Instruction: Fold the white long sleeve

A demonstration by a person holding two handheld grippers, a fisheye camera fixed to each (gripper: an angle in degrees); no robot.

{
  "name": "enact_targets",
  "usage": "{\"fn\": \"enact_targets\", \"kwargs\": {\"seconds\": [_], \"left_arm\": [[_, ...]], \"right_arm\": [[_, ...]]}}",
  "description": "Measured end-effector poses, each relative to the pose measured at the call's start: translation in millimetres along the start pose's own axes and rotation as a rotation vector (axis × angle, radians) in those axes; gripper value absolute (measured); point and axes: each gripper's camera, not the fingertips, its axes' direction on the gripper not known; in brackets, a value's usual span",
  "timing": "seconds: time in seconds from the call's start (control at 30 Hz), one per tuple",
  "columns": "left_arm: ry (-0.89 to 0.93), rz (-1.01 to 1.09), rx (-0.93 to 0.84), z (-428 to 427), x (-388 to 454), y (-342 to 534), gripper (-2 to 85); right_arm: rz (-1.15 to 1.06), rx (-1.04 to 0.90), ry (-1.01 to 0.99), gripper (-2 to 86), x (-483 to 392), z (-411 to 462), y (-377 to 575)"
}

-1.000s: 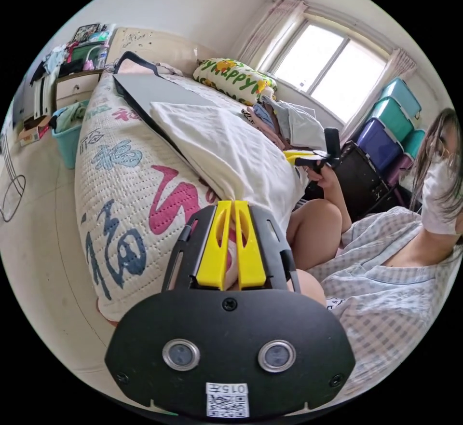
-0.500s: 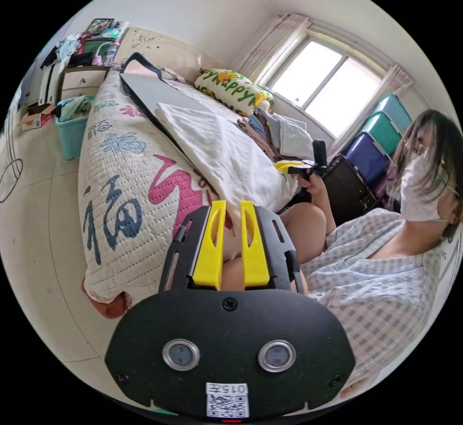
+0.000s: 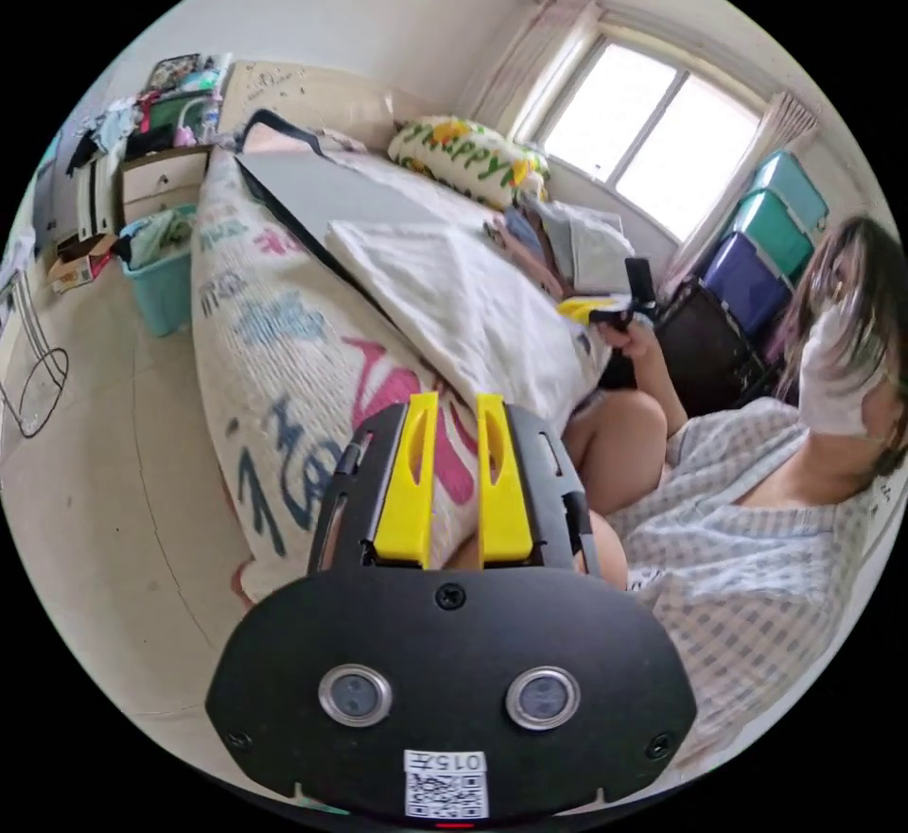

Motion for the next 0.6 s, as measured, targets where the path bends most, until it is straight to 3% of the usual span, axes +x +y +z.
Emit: {"fn": "enact_targets", "kwargs": {"seconds": [0.13, 0.27, 0.37, 0.6], "left_arm": [[0.08, -0.123, 0.092, 22.6, -78.0, -66.6, 12.0], [0.162, -0.274, -0.039, 83.9, -152.5, -110.6, 15.8], [0.229, -0.287, -0.119, 111.6, -174.0, -128.6, 16.2], [0.273, -0.304, -0.124, 133.0, -207.8, -140.3, 13.9]], "right_arm": [[0.168, 0.107, -0.155, 15.0, 54.0, -14.7, -51.2], [0.291, 0.027, -0.15, 17.6, 88.2, 8.7, -94.8], [0.318, 0.002, -0.179, 18.3, 99.7, 18.7, -115.1], [0.294, -0.058, -0.152, 16.4, 98.8, 23.3, -144.9]]}}
